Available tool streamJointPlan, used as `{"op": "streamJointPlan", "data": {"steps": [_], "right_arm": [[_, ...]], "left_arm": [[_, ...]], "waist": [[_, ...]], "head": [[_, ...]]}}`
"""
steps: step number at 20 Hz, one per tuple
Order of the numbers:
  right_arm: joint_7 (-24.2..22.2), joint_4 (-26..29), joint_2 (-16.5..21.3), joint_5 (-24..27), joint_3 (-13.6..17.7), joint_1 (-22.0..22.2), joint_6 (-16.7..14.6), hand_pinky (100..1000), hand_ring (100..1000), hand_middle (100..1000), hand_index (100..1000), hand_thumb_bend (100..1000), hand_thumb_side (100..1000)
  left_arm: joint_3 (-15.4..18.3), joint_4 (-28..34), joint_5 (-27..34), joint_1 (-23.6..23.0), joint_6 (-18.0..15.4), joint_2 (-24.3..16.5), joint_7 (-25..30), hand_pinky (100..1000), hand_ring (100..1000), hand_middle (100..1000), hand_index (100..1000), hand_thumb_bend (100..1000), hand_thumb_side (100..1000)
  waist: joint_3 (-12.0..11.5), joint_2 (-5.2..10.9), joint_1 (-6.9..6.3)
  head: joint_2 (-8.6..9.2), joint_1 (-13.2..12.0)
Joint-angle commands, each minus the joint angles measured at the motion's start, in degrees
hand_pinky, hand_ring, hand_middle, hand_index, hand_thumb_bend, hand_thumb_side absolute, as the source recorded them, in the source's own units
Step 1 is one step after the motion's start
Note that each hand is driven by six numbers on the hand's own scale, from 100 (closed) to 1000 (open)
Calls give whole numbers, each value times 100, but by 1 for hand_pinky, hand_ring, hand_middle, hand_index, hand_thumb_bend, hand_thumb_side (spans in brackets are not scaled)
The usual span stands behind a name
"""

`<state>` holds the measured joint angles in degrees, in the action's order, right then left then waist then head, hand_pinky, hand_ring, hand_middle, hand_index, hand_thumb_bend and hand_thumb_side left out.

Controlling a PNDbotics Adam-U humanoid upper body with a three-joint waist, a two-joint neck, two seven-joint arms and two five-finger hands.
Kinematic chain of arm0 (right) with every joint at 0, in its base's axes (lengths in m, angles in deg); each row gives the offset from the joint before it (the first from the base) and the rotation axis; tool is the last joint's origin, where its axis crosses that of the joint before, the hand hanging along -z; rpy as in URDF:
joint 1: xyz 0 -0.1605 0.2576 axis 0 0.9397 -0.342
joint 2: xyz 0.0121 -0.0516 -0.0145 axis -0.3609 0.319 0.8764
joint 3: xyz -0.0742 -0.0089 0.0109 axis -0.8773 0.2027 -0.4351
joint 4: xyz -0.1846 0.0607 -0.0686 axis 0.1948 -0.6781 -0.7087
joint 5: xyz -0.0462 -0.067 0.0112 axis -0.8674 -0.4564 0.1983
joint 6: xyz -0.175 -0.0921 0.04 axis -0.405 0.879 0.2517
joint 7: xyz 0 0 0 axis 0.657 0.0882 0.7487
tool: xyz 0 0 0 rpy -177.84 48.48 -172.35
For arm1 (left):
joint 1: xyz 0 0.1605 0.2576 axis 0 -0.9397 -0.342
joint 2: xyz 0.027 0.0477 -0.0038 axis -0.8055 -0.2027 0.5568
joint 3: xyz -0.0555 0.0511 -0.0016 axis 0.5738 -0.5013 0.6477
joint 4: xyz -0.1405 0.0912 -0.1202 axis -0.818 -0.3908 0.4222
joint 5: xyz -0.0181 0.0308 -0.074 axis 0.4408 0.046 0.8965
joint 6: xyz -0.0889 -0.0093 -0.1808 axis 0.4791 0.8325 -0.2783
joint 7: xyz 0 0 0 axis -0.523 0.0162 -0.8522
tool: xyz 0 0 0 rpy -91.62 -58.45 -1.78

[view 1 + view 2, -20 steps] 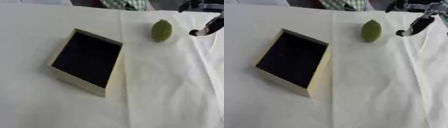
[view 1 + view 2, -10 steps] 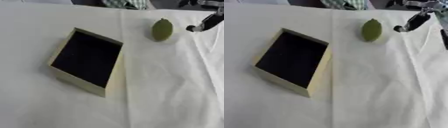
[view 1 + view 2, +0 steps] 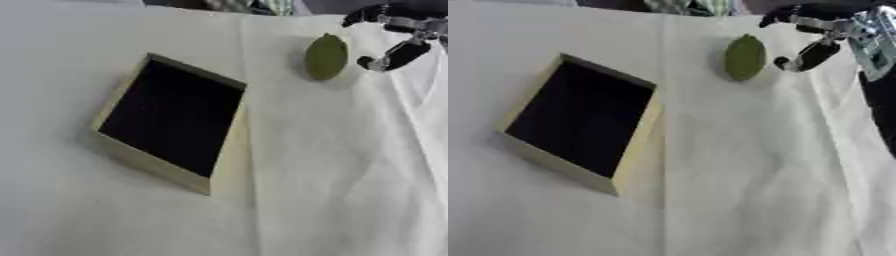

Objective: Pick up objects on the table and place them in the box.

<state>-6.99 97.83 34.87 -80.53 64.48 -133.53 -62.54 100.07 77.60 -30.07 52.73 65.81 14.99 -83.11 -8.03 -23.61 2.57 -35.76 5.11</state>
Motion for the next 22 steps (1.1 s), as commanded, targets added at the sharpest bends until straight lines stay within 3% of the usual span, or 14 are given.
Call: {"op": "streamJointPlan", "data": {"steps": [1,9,11,15,18,19,22], "right_arm": [[-502,44,40,-66,44,-121,-531,949,1000,960,956,198,100],[51,30,-94,-287,184,-73,-210,912,1000,911,929,206,100],[270,10,-113,-408,197,-51,-130,882,995,819,877,162,100],[634,17,-132,-369,195,-41,-220,824,875,531,628,177,100],[918,46,-124,-179,185,-33,-271,794,822,469,564,140,100],[1061,85,-121,-92,192,-32,-269,769,785,412,506,105,100],[1496,276,-80,121,129,-10,-303,744,749,358,441,118,100]], "left_arm": [[0,114,16,76,-18,-86,27,631,719,633,731,456,446],[-24,114,56,181,-29,-42,72,631,721,635,731,451,448],[-20,114,62,183,-31,-33,75,631,721,636,731,450,448],[-19,114,64,190,-24,-27,86,631,722,636,731,447,449],[-18,114,65,192,-20,-29,89,632,723,637,731,444,449],[-17,114,64,190,-19,-32,88,632,723,637,731,442,449],[-12,114,63,181,-18,-44,80,632,723,637,731,441,449]], "waist": [[-25,105,-23],[-216,-18,16],[-240,-33,19],[-221,-37,23],[-208,-30,24],[-204,-23,24],[-194,2,26]], "head": [[77,39],[236,164],[244,177],[193,171],[181,165],[176,161],[161,143]]}}
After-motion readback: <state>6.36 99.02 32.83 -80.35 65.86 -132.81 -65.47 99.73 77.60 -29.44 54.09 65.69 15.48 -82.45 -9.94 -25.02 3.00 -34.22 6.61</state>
